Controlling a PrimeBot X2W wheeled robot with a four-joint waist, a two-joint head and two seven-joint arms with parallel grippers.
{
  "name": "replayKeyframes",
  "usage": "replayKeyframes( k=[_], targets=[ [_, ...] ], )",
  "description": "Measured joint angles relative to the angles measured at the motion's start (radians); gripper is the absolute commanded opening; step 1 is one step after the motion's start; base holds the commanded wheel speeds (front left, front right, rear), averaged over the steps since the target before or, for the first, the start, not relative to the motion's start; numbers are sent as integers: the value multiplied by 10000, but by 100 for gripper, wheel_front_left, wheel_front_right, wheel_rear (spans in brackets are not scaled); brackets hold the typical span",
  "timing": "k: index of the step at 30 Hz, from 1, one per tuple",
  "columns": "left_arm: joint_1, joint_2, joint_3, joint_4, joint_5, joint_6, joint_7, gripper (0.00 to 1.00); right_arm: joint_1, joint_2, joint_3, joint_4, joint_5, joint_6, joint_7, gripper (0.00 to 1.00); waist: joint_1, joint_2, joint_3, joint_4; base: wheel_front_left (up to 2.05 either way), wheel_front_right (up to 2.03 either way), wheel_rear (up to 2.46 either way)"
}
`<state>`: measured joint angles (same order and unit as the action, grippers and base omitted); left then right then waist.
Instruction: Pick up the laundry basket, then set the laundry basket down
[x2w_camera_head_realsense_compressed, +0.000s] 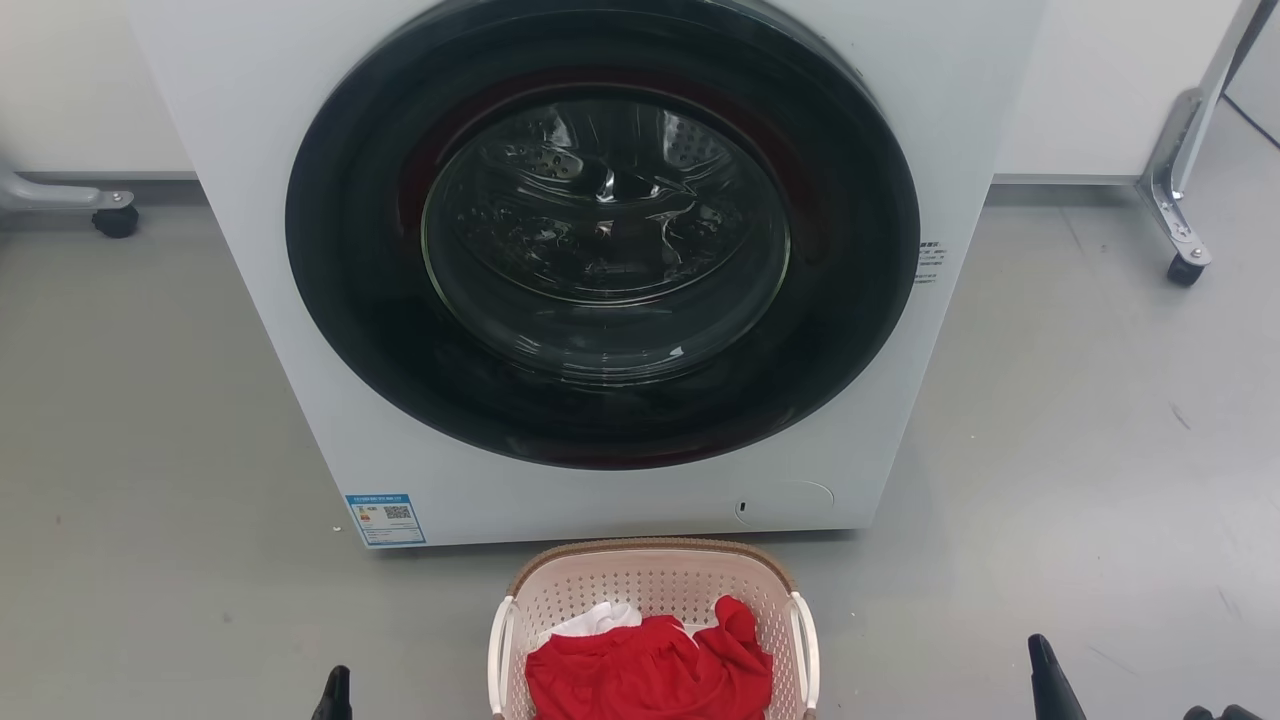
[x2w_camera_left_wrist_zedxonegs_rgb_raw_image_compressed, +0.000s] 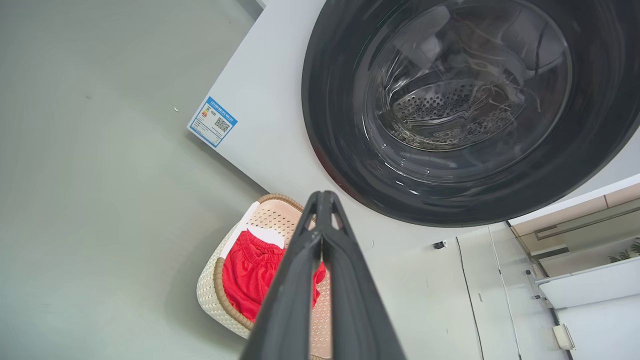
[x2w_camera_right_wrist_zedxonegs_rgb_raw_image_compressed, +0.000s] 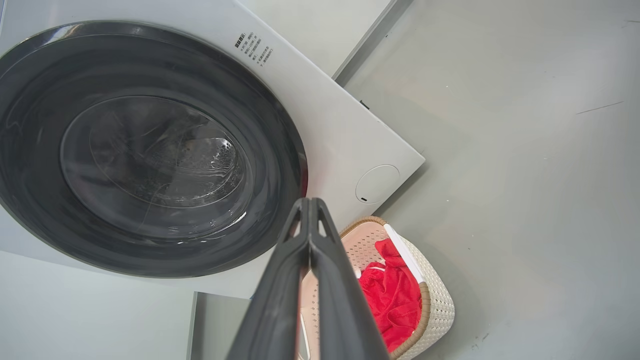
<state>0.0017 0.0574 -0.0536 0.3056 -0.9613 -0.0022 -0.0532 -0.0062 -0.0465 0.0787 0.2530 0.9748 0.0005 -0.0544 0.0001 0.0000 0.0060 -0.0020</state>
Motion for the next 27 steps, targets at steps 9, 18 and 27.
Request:
replayKeyframes(
  k=[9,18,27],
  targets=[
    [-157,-29,274,0,-1208,-255,324,0,-110,8,-401,96,1200,203,313,0,0,0,-8,3,0,0,0],
    [-253,-42,548,-6,-2418,-451,631,0,-283,13,-802,167,2399,451,631,0,0,0,-17,7,0,0,0],
    [-428,-75,830,-15,-3632,-696,972,0,-476,21,-1200,245,3586,690,974,0,0,0,-25,11,0,0,0]
  ],
)
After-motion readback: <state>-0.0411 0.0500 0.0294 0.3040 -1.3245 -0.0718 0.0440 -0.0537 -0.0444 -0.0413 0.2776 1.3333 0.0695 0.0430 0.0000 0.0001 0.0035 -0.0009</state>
